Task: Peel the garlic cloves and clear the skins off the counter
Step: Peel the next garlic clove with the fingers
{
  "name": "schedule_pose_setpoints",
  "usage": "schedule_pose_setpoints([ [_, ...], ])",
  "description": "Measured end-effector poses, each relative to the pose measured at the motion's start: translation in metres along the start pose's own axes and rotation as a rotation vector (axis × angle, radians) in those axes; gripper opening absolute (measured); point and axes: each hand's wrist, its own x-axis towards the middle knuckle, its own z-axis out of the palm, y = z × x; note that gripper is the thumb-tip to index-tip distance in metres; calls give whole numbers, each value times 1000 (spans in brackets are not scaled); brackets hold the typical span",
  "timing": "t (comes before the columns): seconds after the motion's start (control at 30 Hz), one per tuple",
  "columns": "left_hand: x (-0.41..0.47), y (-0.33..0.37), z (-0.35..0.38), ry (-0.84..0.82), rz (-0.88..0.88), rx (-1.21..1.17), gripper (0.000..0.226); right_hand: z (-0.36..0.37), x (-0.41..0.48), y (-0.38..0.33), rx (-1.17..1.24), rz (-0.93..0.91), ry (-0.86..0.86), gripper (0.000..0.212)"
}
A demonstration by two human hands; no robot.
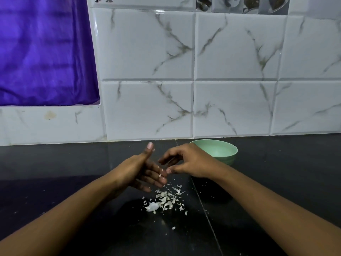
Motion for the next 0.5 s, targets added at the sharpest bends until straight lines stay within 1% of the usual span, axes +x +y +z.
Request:
schedule_pose_setpoints([
  [0.03, 1, 0, -1, -14, -15, -23, 95, -1, 0, 1, 31, 27, 4, 34],
  [0.1, 0, 2, -2, -28, -27, -47, 101, -2, 0, 1, 75, 52, 5, 32],
  [0.2, -1, 3, -2, -22, -26, -27, 101, 2, 0, -1, 69, 64, 7, 30],
  [0.37, -1, 2, -2, 33, 5, 26, 97, 3, -1, -4, 89, 95, 26, 23],
  [0.43, -1, 3, -1, 31, 21, 61, 96, 5, -2, -9, 45, 97, 68, 24],
  [0.5, -2, 3, 0, 5, 25, 63, 98, 11, -2, -12, -95, 51, 162, 24],
])
